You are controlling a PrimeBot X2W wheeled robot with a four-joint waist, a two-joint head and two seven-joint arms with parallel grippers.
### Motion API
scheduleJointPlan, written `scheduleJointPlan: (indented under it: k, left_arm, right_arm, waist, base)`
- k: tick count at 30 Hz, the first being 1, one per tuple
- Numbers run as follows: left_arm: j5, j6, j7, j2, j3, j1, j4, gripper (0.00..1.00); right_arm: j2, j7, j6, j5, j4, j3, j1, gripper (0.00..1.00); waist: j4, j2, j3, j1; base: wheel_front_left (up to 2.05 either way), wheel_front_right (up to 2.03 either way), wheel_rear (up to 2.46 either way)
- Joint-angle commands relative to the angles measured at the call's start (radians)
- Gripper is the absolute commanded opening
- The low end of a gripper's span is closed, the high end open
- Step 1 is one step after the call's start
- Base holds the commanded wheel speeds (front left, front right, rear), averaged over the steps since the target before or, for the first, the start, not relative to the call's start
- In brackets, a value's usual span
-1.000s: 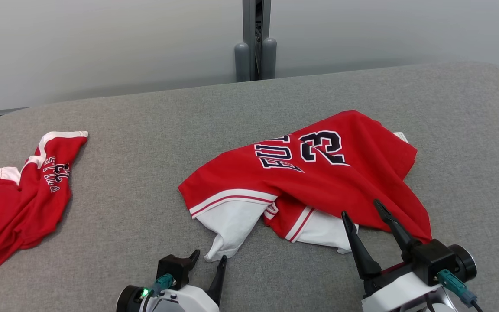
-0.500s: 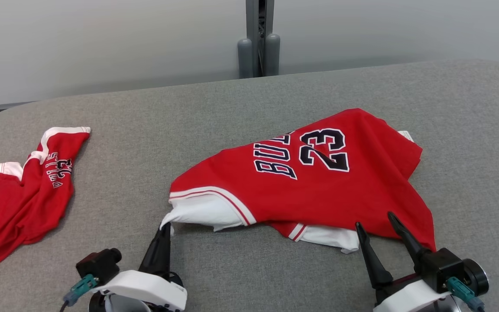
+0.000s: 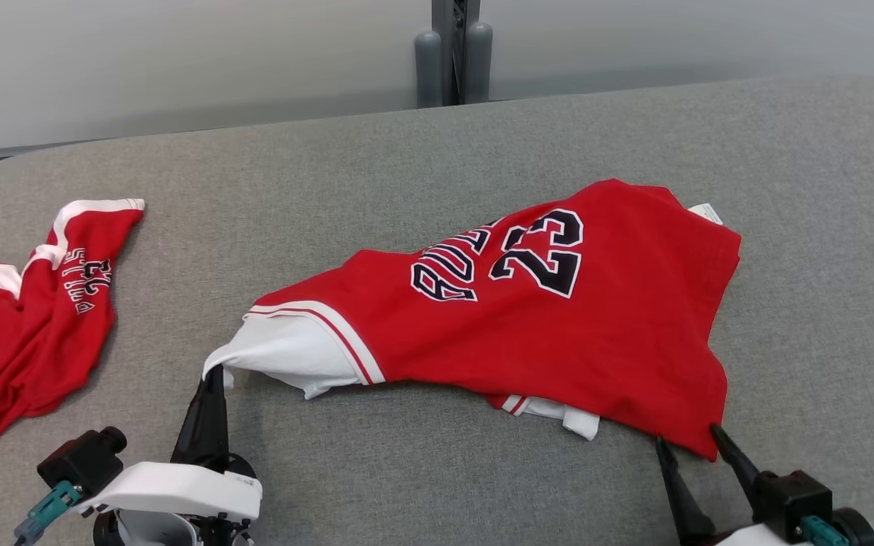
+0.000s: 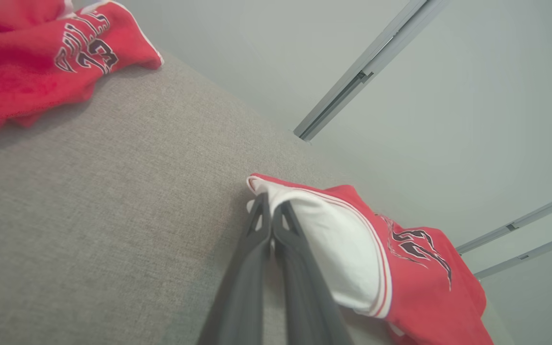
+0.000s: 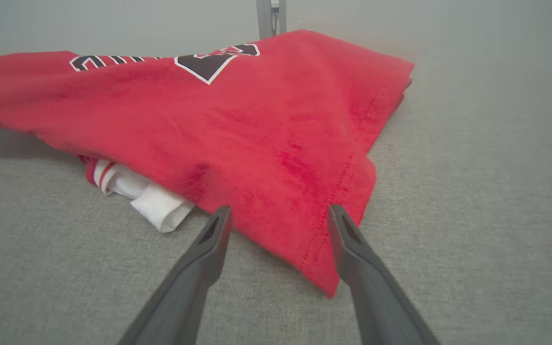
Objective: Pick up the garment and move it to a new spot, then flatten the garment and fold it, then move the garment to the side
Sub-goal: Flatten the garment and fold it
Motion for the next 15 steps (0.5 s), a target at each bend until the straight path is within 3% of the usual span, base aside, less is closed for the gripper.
scheduleJointPlan:
  k: [1, 13, 14, 15]
  left_arm:
    - [0.002, 0.007, 0.0, 0.009, 0.006, 0.004, -0.008, 0.0]
    - [0.032, 0.049, -0.01, 0.019, 0.006, -0.013, -0.039, 0.0]
    - [0.028, 0.049, -0.01, 0.017, 0.007, -0.013, -0.039, 0.0]
    - [0.026, 0.049, -0.01, 0.017, 0.007, -0.012, -0.039, 0.0]
  right_arm:
    - [-0.01, -0.001, 0.0, 0.006, 0.005, 0.004, 0.011, 1.0]
    - [-0.01, -0.001, 0.0, 0.007, 0.096, 0.004, -0.031, 1.0]
    - [-0.011, -0.001, 0.0, 0.007, 0.103, 0.011, -0.033, 0.81]
    - [-0.014, -0.001, 0.0, 0.009, 0.112, 0.016, -0.035, 0.38]
  waist:
    - [-0.007, 0.0, 0.009, -0.0001]
    - [-0.01, 0.0, 0.035, -0.0001]
    - [-0.009, 0.0, 0.035, -0.0001]
    - [-0.007, 0.0, 0.034, -0.0001]
  base:
    - [0.0, 0.0, 0.0]
    - [0.0, 0.0, 0.0]
    - [0.0, 0.0, 0.0]
    - [0.0, 0.0, 0.0]
